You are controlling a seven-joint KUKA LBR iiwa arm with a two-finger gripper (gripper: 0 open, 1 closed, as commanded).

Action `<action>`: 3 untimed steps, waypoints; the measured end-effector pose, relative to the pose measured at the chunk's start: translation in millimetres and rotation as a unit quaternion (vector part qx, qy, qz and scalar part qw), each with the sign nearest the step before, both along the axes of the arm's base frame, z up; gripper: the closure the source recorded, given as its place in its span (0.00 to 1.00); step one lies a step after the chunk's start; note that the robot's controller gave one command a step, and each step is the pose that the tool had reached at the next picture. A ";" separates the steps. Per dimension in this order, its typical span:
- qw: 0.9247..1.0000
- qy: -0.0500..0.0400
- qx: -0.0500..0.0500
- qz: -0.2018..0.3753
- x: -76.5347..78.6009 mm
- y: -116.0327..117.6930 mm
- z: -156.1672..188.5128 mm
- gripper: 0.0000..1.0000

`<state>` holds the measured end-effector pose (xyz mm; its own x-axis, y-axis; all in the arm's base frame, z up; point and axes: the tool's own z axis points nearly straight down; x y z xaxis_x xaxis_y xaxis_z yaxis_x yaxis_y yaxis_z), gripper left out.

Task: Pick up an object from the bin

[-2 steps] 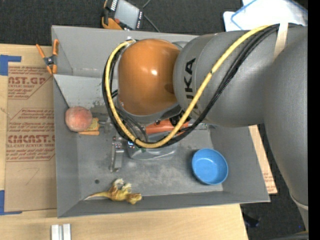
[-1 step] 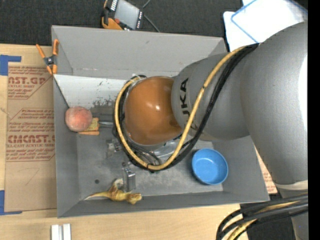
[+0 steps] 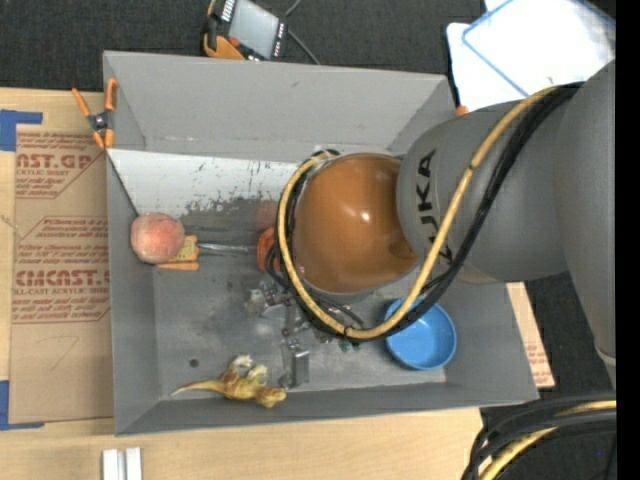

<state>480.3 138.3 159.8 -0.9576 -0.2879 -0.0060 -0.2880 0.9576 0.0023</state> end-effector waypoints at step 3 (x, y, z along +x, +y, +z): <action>0.955 -0.003 0.001 0.296 15.1 25.0 -90.1 1.00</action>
Offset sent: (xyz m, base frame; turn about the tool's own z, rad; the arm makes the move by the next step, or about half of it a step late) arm 0.0057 0.0182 -0.0898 -0.3549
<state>495.4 163.3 69.7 -0.6270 -0.7789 -0.0116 -0.7790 0.6271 -0.0001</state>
